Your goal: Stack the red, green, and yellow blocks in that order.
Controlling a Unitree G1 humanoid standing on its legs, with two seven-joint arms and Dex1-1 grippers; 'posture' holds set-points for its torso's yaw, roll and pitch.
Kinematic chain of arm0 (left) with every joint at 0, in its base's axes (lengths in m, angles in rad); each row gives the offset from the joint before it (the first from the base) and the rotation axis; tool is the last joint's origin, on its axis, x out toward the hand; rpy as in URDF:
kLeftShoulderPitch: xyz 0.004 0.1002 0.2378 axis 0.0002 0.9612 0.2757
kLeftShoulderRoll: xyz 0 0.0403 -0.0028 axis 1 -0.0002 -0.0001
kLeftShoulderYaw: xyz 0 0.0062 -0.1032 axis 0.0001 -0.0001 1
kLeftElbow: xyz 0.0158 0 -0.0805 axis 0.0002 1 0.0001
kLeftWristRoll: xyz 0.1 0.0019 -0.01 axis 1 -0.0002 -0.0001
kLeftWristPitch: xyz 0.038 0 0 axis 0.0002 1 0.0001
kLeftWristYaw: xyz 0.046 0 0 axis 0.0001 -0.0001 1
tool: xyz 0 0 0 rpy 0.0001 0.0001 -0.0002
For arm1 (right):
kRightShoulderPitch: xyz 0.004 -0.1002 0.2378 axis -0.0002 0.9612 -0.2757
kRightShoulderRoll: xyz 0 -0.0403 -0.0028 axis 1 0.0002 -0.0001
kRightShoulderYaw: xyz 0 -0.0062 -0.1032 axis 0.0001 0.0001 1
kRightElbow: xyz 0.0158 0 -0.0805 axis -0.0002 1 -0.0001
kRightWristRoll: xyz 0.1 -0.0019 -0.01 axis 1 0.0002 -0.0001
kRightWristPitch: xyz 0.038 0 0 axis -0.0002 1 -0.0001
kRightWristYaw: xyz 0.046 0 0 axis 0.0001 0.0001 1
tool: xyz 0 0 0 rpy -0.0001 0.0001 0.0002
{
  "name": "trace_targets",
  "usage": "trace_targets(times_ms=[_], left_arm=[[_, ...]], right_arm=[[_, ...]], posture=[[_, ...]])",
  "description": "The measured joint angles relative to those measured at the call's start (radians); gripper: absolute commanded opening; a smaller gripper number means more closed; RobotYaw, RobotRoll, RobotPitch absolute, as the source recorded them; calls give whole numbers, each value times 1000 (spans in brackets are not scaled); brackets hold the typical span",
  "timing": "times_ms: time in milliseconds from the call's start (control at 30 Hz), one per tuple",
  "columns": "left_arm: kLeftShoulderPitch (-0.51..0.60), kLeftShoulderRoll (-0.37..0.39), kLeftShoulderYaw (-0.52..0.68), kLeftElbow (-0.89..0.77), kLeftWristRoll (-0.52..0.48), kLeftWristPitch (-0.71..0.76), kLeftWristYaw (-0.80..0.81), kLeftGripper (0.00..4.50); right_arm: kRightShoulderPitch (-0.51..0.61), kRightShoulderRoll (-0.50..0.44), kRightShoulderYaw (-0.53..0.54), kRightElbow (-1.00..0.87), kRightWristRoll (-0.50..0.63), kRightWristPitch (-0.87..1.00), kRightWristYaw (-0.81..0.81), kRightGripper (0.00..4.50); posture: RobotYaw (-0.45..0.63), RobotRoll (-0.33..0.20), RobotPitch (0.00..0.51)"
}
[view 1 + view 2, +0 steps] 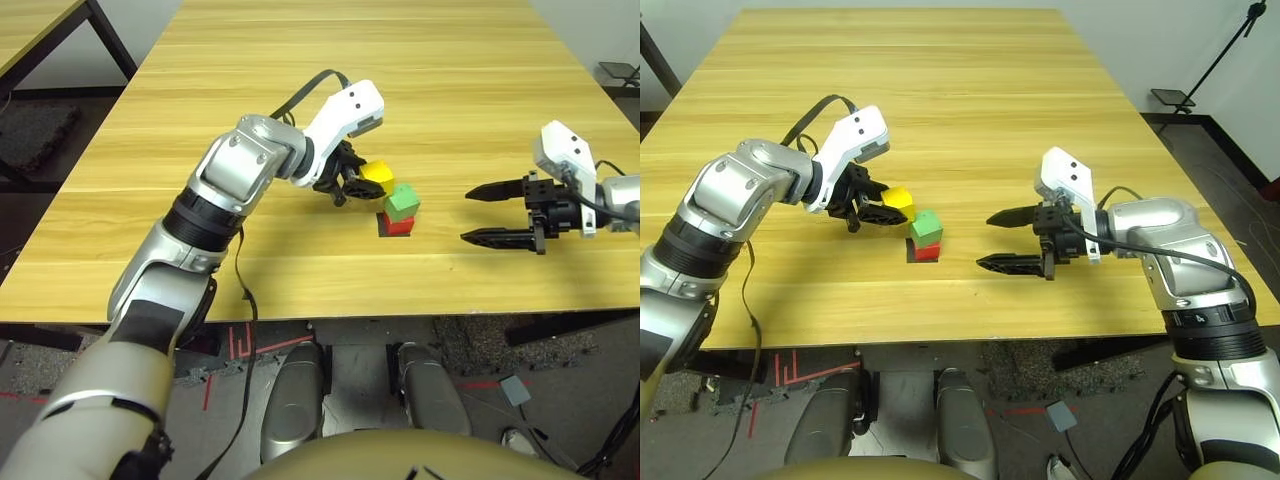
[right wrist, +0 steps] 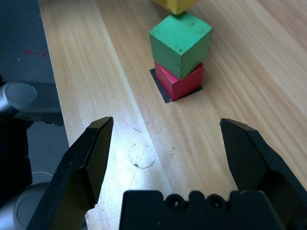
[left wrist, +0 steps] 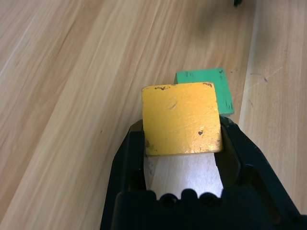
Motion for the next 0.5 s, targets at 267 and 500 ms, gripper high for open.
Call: trace_targets(times_ms=[267, 500], left_arm=[[-24, -48, 0, -59, -21, 64, 15, 2060], [-23, -71, -1, -78, -23, 88, 38, 2060]], right_arm=[[8, -2, -5, -12, 1, 8, -8, 4500], [8, -2, -5, -18, 1, 9, -10, 4500]], posture=[[84, -62, 104], [81, -57, 105]])
